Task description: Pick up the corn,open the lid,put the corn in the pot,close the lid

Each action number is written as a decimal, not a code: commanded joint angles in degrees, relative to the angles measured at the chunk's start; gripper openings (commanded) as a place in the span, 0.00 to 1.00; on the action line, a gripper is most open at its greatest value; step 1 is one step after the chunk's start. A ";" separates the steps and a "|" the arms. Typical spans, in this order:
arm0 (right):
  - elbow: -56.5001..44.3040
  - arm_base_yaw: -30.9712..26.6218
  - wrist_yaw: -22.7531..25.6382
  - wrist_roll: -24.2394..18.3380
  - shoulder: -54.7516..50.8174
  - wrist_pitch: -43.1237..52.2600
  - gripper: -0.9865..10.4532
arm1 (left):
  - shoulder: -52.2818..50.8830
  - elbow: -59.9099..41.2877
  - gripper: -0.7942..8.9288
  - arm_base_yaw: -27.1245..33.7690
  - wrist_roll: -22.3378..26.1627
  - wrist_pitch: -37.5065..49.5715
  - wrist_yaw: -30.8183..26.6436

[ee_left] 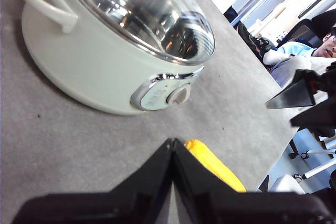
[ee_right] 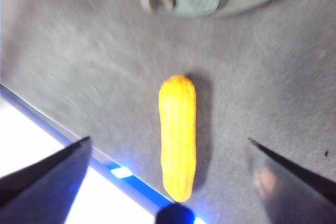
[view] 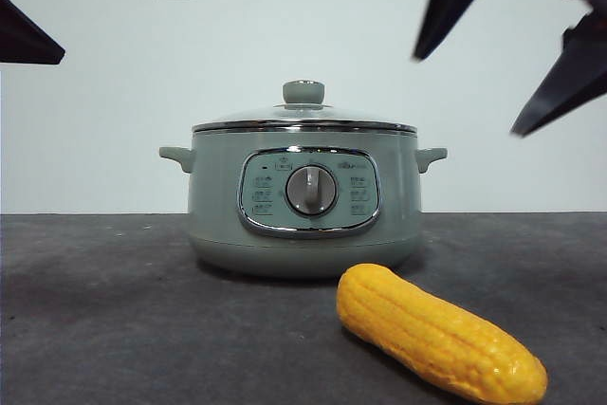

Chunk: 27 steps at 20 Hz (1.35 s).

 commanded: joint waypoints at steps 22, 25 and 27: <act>3.04 17.70 16.63 4.81 28.11 3.69 0.46 | 0.04 0.00 0.08 0.00 5.25 -4.90 -0.17; 3.04 17.66 16.63 3.21 28.79 3.72 0.40 | 0.04 0.00 0.08 0.00 5.27 -4.87 -0.17; 3.04 17.66 16.63 3.21 29.09 3.72 0.34 | 0.04 0.00 0.08 0.00 5.27 -4.90 -0.17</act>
